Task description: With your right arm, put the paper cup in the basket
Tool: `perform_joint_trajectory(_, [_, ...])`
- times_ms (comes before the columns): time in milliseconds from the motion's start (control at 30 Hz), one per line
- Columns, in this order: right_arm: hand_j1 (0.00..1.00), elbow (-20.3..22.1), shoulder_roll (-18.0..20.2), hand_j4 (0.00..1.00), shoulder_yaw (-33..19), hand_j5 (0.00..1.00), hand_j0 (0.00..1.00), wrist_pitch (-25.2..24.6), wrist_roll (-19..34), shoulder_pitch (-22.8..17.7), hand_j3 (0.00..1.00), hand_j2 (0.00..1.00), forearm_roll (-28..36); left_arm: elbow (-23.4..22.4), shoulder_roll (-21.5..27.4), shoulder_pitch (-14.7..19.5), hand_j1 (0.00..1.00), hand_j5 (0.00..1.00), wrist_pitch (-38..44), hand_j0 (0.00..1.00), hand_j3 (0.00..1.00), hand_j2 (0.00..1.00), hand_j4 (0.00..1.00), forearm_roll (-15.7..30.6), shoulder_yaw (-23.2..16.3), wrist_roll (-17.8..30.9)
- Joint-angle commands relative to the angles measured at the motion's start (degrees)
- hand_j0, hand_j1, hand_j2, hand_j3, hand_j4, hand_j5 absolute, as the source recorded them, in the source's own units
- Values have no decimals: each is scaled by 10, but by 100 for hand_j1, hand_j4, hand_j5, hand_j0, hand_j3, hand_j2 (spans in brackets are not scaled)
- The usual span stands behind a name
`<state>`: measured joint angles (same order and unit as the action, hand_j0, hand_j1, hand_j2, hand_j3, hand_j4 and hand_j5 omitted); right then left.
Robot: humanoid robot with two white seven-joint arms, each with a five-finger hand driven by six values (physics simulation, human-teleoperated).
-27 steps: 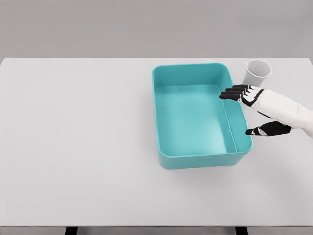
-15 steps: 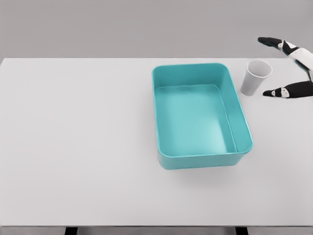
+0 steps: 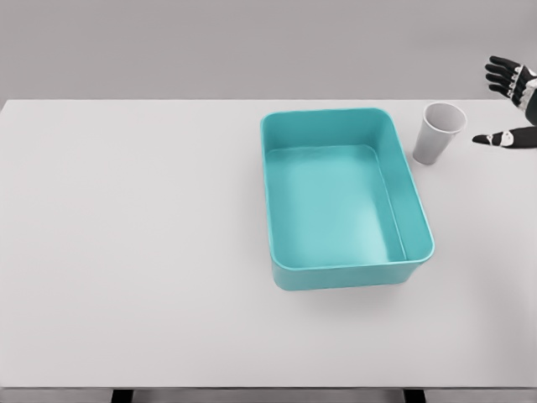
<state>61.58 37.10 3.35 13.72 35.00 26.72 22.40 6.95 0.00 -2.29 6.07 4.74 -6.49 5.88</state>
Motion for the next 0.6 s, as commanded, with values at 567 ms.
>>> perform_joint_trajectory(567, [100,-202,-71,100,-20,100,100,6,0,40,100,100,21,0,0,0,100,100,0,100,100,100,100,0,0,0])
